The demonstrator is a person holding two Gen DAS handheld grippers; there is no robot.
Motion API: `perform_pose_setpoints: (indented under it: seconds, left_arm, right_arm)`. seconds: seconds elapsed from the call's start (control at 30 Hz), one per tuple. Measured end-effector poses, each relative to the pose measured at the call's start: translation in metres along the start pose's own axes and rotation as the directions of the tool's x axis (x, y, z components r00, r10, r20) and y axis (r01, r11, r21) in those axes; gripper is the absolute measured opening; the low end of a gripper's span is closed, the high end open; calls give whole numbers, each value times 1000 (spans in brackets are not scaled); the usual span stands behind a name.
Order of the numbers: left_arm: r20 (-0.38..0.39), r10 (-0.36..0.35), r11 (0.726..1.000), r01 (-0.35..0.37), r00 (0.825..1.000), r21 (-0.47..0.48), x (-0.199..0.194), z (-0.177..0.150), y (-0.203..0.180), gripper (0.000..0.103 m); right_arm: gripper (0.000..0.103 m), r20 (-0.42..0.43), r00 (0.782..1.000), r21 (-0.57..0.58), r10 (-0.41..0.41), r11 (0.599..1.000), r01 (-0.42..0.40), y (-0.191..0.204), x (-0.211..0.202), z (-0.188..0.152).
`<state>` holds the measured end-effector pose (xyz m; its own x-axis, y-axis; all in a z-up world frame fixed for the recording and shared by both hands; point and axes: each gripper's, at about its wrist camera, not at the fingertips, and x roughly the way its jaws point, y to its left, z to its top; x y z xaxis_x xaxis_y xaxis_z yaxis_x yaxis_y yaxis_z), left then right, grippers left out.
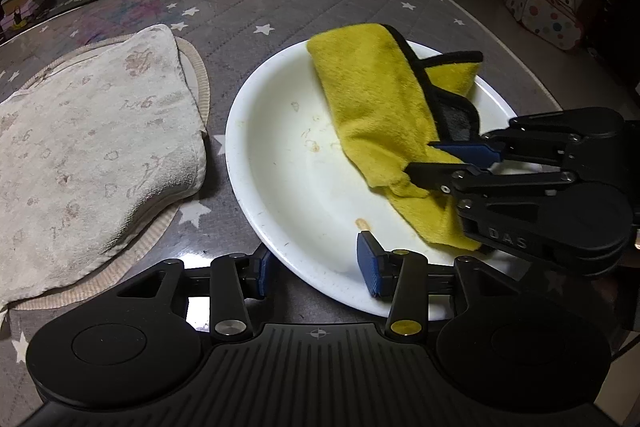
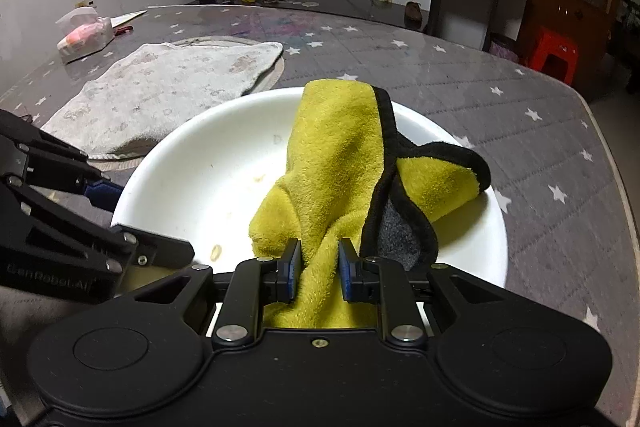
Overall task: Clean bowl
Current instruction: 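Lift and press the cloth against the bowl wall with the right gripper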
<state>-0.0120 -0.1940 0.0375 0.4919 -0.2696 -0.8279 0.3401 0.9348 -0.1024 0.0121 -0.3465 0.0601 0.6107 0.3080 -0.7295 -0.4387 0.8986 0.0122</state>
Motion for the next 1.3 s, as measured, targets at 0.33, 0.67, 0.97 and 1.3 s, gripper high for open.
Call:
perform_pose_setpoints:
  seconds: [0.33,0.67,0.97,1.3]
  left_arm:
    - [2,-6,1000,6,1000,-2,1,0,1,44]
    - [1,-9,1000,9,1000,-6,1,0,1,45]
    - [1,-10,1000,10,1000,-11,1,0,2,45]
    - [5,-10,1000,10,1000,-16,2,0,1,45]
  right_arm:
    - [21,31,999,-3,-16,1000,16,-1,19,16]
    - [21,38,998,9,-55,998,55,-12,36,31]
    - [21,27,996,19,-81,997,80,-22,36,30]
    - [21,9,994,8,-104,995,104,-20,21,15]
